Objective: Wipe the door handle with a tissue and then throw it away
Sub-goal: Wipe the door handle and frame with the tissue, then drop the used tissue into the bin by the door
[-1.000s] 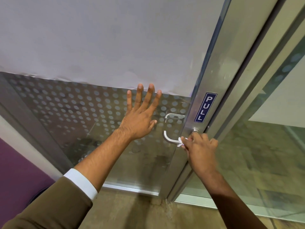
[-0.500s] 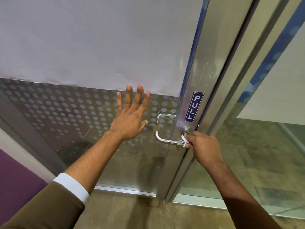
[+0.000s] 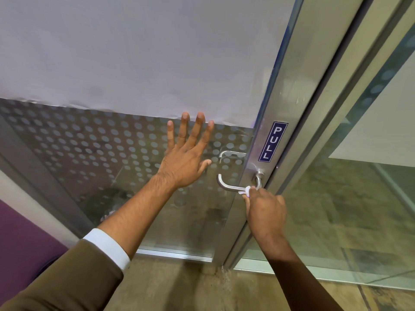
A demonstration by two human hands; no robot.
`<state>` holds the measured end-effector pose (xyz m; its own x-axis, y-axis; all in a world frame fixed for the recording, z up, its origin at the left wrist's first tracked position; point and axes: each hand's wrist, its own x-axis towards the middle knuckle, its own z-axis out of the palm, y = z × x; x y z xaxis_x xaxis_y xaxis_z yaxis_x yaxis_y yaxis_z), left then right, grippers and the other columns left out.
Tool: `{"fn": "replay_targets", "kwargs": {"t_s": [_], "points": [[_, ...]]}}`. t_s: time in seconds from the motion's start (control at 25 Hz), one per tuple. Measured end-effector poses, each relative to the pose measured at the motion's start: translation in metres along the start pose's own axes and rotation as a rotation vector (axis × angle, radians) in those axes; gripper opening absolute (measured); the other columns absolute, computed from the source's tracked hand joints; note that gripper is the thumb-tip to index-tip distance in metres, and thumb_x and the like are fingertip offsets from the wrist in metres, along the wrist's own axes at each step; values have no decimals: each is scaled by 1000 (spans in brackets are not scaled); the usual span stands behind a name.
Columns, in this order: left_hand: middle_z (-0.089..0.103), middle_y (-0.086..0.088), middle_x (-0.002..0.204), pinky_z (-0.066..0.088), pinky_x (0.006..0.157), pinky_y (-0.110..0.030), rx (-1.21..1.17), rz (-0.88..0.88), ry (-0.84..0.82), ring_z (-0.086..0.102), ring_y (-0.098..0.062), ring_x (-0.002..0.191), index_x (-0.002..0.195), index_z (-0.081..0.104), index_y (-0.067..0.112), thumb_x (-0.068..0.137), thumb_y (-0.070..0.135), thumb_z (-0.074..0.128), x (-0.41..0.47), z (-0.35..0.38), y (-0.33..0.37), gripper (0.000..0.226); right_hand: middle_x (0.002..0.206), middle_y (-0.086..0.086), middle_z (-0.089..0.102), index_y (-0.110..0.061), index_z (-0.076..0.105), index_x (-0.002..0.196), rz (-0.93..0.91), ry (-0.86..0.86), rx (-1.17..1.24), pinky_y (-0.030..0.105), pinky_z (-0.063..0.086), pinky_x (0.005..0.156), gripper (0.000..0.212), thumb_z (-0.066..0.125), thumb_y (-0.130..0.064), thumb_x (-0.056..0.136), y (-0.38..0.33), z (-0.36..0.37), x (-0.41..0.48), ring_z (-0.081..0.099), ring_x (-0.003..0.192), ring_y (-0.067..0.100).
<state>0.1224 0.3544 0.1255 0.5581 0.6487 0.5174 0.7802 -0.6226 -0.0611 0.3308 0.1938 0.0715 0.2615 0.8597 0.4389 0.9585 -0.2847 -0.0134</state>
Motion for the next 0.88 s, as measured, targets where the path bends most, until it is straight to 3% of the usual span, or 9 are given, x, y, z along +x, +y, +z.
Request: {"fn": "replay_targets", "kwargs": {"t_s": [0.24, 0.44, 0.52, 0.6, 0.72, 0.88], "points": [[-7, -13, 182, -2, 130, -70, -13, 71, 31, -10, -42, 165, 174, 0, 16, 101, 66, 51, -12, -5, -7, 102, 82, -1, 73, -23, 75, 108, -28, 29, 145, 39, 49, 70, 22, 79, -34, 89, -55, -5, -4, 71, 79, 27], [-11, -22, 180, 2, 133, -67, -61, -6, -6, -14, -43, 166, 173, -2, 8, 105, 48, 54, -60, 0, -42, 96, 94, -2, 79, -26, 78, 120, 19, -110, 583, 36, 56, 79, 27, 77, -28, 93, -101, 9, -14, 72, 83, 18], [-10, -24, 179, 4, 134, -62, -91, -69, -62, -13, -42, 166, 171, -1, 0, 107, 32, 52, -95, 7, -60, 89, 82, -10, 79, -20, 81, 113, 142, -247, 858, 18, 52, 75, 24, 80, -16, 89, -121, 23, -15, 68, 73, 1], [-8, -25, 179, 3, 136, -57, -100, -122, -150, -14, -41, 166, 169, 0, -5, 104, 19, 50, -140, 17, -76, 85, 61, -20, 69, -22, 83, 103, 242, -393, 1031, 21, 48, 70, 21, 80, -9, 87, -146, 39, -21, 60, 60, -7], [-14, -25, 177, -6, 136, -52, -109, -237, -282, -21, -41, 163, 167, -7, -4, 108, 21, 44, -210, 33, -92, 82, 52, -14, 60, -27, 80, 87, 304, -548, 1128, 29, 42, 69, 22, 76, -6, 90, -182, 59, -35, 51, 57, 6], [-21, -25, 176, -10, 135, -51, -95, -405, -458, -25, -41, 162, 167, -12, -4, 112, 42, 36, -287, 39, -118, 86, 65, 4, 64, -8, 79, 88, 304, -696, 1281, 28, 43, 61, 13, 70, -10, 98, -234, 78, -55, 51, 63, 21]]}}
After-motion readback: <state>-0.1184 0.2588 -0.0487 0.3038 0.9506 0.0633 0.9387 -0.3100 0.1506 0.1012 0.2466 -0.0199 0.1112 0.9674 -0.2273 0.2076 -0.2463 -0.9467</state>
